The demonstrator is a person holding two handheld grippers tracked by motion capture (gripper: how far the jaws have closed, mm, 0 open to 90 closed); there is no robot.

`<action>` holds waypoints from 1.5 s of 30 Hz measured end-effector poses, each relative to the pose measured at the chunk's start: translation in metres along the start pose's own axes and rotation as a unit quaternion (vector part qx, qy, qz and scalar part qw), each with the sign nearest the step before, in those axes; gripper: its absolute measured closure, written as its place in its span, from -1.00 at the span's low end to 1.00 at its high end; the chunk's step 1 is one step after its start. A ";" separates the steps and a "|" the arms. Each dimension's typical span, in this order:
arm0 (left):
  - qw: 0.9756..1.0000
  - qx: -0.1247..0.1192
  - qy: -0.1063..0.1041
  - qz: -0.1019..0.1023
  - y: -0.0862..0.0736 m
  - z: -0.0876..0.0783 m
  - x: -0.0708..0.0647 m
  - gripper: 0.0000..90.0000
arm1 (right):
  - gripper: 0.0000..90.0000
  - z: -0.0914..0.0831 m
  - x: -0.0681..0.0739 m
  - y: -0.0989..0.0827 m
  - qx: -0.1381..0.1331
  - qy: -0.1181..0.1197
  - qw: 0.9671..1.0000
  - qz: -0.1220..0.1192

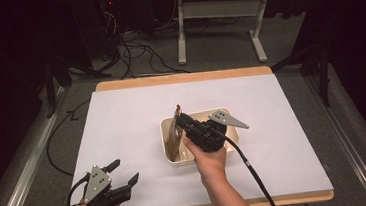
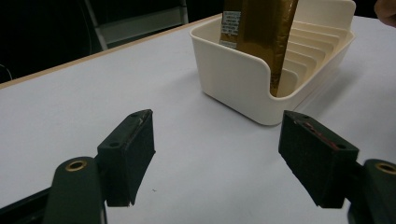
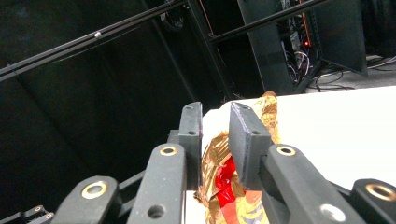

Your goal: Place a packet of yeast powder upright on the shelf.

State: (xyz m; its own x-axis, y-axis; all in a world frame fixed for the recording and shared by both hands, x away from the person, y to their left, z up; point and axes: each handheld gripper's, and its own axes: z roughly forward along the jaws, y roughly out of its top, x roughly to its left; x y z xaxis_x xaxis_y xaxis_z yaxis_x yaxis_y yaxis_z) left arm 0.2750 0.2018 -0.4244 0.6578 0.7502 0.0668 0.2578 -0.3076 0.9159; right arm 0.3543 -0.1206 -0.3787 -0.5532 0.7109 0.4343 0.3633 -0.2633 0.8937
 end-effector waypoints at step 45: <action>1.000 0.009 0.002 -0.001 -0.002 0.003 0.004 -0.40 | -0.32 -0.078 -0.035 0.013 0.077 -0.075 0.985 -0.136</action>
State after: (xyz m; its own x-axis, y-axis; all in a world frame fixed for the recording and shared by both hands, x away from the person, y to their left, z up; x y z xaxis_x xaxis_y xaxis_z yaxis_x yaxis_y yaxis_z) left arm 0.2791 0.2035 -0.4270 0.6542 0.7535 0.0657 0.2729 -0.3162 0.9086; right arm 0.3200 -0.1996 -0.3730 -0.5332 0.8328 0.1486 0.3325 0.0448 0.9420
